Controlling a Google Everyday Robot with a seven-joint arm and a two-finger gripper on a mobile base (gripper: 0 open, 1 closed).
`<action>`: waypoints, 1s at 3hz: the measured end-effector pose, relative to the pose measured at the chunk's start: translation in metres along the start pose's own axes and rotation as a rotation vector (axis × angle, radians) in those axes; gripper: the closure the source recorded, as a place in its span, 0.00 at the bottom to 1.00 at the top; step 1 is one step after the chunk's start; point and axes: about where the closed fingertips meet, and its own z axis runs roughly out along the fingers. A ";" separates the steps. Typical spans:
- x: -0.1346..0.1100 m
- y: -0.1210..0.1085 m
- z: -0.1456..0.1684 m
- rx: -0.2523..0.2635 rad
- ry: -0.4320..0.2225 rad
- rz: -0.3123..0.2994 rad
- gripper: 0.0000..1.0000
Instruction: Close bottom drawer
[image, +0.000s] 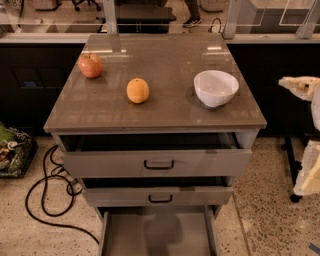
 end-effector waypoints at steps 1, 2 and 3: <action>0.005 0.032 0.037 -0.063 -0.008 -0.048 0.00; 0.012 0.068 0.076 -0.127 -0.019 -0.037 0.00; 0.012 0.068 0.081 -0.127 -0.007 -0.034 0.00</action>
Offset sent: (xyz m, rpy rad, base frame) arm -0.0388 0.0042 -0.1483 0.0269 0.1764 0.0598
